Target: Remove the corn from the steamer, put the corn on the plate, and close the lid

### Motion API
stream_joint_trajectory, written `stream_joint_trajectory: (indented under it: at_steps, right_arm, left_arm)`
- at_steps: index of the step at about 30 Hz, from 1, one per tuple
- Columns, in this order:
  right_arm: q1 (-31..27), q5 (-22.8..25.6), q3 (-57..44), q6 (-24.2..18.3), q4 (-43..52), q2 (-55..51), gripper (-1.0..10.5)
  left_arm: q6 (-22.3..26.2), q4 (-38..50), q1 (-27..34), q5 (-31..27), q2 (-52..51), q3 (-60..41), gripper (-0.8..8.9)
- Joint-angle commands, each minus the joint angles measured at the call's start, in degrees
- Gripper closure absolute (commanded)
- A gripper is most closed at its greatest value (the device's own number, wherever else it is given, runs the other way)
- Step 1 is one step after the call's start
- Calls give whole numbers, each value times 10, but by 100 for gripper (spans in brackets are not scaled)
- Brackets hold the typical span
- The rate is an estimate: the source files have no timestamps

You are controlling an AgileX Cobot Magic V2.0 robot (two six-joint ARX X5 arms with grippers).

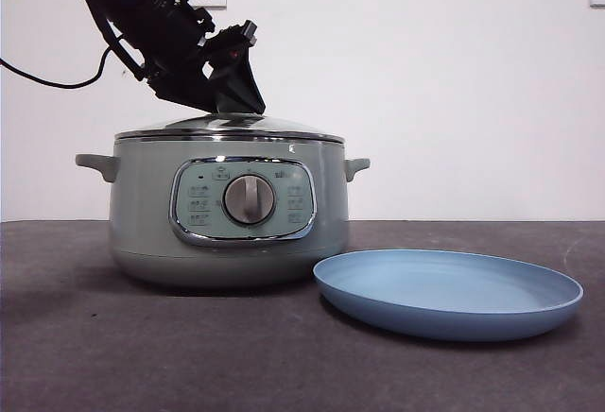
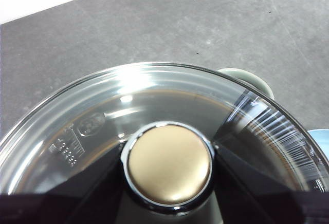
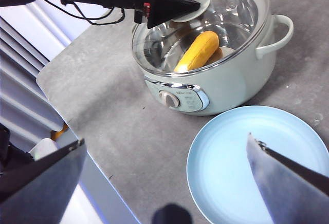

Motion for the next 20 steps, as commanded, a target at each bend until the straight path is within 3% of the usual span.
stream_joint_trajectory:
  at_steps: [1,12,20]
  right_arm:
    - [1,0,1,-3,1,0,351]
    - [1,2,1,-3,1,0,351]
    - [1,9,1,-2,3,2,351]
  left_arm:
    - [-1,-7,1,-2,3,-1,822]
    - [-1,-19,1,-2,-39,33,822]
    - [-3,-107,1,4,-86,115,822]
